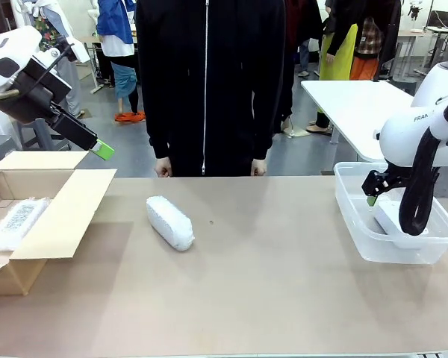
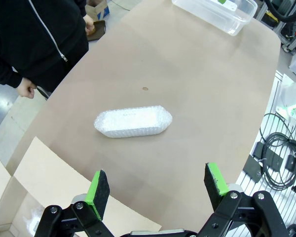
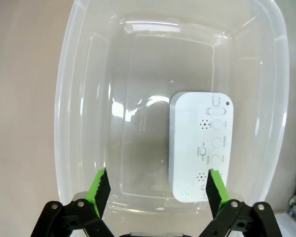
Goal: Separate and place wrapped and unwrapped clocks.
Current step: If the picked Digital clock is wrapped, place it in the Package Box ; if not, place it in the Organizing box.
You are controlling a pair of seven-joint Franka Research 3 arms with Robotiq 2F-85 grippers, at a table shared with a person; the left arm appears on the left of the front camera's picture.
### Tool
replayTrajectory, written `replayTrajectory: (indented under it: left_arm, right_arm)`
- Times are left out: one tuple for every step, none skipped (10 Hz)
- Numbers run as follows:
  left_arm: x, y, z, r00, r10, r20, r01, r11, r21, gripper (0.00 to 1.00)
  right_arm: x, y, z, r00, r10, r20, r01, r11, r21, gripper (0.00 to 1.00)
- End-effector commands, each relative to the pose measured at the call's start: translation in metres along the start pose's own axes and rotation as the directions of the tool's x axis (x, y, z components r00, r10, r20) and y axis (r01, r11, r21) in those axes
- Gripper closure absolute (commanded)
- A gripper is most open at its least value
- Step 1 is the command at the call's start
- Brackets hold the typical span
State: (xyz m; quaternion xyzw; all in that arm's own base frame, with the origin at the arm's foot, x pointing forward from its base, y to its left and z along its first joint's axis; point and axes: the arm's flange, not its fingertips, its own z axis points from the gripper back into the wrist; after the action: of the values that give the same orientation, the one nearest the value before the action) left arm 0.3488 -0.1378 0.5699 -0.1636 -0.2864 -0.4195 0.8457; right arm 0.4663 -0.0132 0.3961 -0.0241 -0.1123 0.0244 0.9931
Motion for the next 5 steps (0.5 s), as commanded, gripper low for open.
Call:
replayTrajectory:
  left_arm:
    - [0.001,-0.002,-0.001,1.000,0.012,0.006,-0.012,1.000,0.012,0.00]
    - [0.001,-0.002,-0.001,1.000,0.012,0.006,-0.012,1.000,0.012,0.00]
    - [0.001,-0.002,-0.001,1.000,0.012,0.006,-0.012,1.000,0.012,0.00]
    - [0.001,-0.002,-0.001,1.000,0.012,0.006,-0.012,1.000,0.012,0.00]
    - [0.001,-0.002,-0.001,1.000,0.012,0.006,-0.012,1.000,0.012,0.00]
  right_arm:
    - [0.003,0.002,0.009,1.000,-0.002,0.009,0.002,1.000,0.016,0.00]
    - [-0.001,0.000,0.025,0.999,0.009,0.044,-0.010,0.999,0.033,0.00]
    - [-0.008,-0.002,0.054,0.999,0.015,0.052,-0.017,0.999,0.039,0.00]
    - [-0.013,-0.001,0.082,0.999,-0.005,0.051,0.003,0.999,0.043,0.00]
    - [-0.017,0.002,0.110,0.997,-0.012,0.070,0.009,0.999,0.036,0.00]
